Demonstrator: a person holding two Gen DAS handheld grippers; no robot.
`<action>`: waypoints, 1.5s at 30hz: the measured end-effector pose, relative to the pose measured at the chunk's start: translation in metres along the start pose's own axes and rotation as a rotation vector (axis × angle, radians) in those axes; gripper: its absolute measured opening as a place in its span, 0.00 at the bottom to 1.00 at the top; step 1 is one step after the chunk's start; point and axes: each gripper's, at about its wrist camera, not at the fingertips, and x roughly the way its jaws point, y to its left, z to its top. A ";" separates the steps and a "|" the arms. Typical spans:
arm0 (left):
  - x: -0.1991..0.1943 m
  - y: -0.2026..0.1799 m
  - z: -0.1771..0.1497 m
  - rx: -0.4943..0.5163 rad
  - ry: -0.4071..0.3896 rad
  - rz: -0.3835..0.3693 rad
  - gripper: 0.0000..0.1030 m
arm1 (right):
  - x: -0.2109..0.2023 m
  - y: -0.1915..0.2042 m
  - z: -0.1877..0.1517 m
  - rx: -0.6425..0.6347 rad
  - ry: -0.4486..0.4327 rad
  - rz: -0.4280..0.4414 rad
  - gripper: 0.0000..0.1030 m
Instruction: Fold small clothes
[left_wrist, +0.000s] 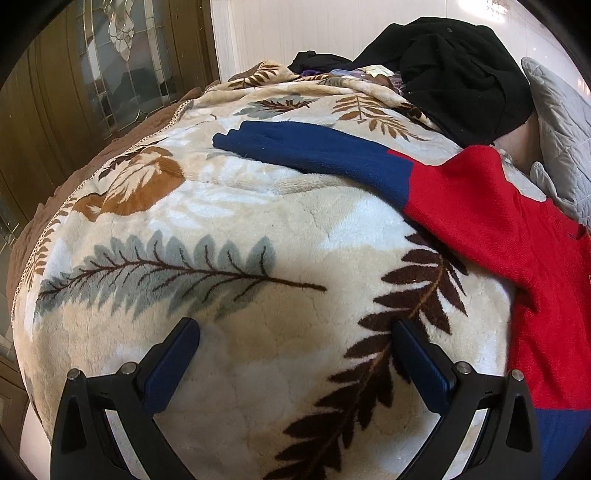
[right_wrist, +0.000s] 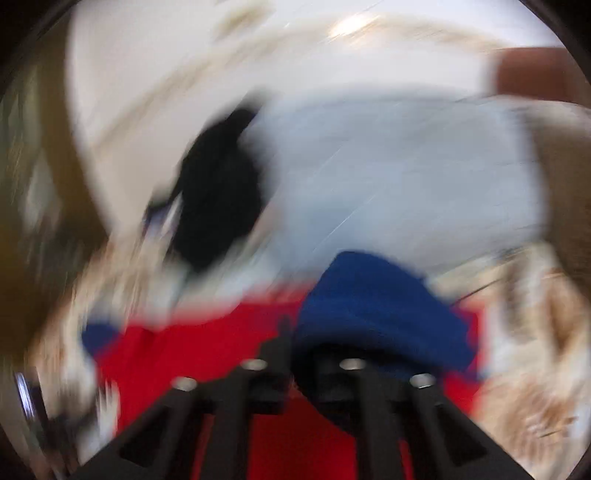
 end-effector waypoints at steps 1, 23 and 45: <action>0.000 0.000 0.000 -0.001 0.000 -0.003 1.00 | 0.022 0.003 -0.017 0.014 0.061 0.006 0.74; -0.132 -0.299 -0.003 0.772 -0.206 -0.293 1.00 | -0.043 -0.165 -0.093 0.815 -0.145 0.463 0.80; -0.022 -0.239 0.024 0.140 0.085 -0.469 0.37 | -0.022 -0.160 -0.102 0.871 -0.040 0.439 0.79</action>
